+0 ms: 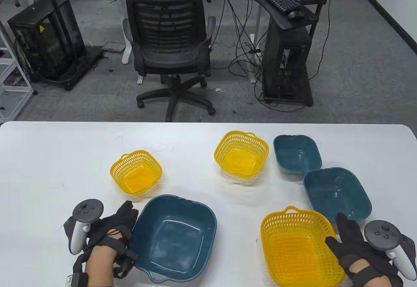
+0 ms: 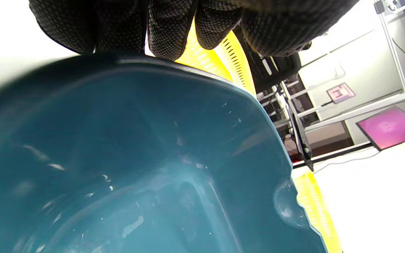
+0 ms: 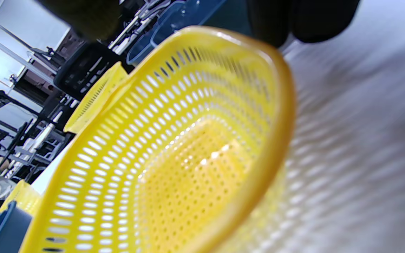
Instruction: Nest basins with drain baskets
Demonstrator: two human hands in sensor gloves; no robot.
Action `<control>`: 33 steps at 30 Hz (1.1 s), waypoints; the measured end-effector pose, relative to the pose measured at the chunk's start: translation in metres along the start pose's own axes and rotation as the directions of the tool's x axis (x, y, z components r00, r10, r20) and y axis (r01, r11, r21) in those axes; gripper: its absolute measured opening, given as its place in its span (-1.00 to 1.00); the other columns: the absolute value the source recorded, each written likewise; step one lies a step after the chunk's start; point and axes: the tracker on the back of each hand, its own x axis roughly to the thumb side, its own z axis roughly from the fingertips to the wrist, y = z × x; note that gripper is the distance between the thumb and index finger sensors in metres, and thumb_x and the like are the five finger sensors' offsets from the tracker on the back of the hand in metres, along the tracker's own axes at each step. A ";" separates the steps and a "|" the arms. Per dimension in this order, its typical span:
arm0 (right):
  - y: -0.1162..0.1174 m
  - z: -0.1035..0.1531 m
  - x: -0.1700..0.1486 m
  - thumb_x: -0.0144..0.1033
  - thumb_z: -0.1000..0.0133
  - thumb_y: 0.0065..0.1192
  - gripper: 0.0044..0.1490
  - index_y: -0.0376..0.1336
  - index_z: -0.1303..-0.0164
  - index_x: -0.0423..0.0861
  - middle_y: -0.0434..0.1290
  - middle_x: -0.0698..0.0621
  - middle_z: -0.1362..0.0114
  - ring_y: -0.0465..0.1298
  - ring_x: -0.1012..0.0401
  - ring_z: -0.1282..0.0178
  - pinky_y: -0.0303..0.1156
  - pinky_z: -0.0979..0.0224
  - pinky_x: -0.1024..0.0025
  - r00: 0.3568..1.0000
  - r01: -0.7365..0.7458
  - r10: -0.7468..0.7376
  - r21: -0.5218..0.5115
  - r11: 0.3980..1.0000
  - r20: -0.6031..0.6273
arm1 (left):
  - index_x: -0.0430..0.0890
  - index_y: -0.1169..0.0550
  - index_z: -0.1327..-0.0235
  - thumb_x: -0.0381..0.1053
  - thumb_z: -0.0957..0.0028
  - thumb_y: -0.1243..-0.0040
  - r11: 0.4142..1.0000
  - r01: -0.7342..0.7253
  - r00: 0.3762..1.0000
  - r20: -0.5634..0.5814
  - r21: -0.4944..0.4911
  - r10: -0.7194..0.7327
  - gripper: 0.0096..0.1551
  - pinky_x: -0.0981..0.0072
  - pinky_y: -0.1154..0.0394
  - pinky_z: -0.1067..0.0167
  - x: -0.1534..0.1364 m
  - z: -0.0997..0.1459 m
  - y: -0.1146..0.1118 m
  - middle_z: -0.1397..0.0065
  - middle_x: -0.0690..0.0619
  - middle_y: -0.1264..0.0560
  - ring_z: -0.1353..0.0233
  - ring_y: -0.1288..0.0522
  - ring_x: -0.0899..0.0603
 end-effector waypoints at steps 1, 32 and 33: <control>0.000 0.000 0.000 0.05 -0.22 0.08 0.01 -0.42 -0.57 0.09 -0.45 -0.23 -0.67 0.16 -0.40 -0.52 0.25 -0.38 -0.35 1.000 -0.002 0.002 0.001 1.000 -0.001 | -0.02 -0.24 -0.64 0.20 -0.12 -0.09 1.000 -0.002 1.000 0.000 0.000 0.002 -0.19 -0.31 -0.35 -0.33 0.000 0.000 0.000 -0.64 -0.20 -0.25 -0.45 -0.49 -0.44; 0.002 0.004 0.006 0.08 -0.22 0.08 0.04 -0.49 -0.52 0.15 -0.59 -0.19 -0.62 0.02 -0.40 -0.57 0.15 -0.42 -0.40 0.999 -0.010 0.010 -0.003 1.000 0.037 | -0.04 -0.26 -0.65 0.18 -0.05 -0.24 0.976 -0.019 0.999 -0.040 -0.217 0.011 -0.12 -0.13 -0.52 -0.18 0.000 -0.030 -0.011 -0.63 -0.18 -0.30 -0.37 -0.59 -0.35; 0.002 0.004 0.006 0.08 -0.22 0.08 0.04 -0.49 -0.52 0.15 -0.59 -0.19 -0.62 0.02 -0.40 -0.57 0.15 -0.41 -0.40 0.999 -0.010 0.010 -0.003 1.000 0.036 | -0.04 -0.28 -0.64 0.15 -0.06 -0.24 0.977 0.020 0.999 -0.037 -0.215 -0.028 -0.14 -0.08 -0.56 -0.11 0.003 -0.029 -0.013 -0.61 -0.17 -0.34 -0.28 -0.66 -0.31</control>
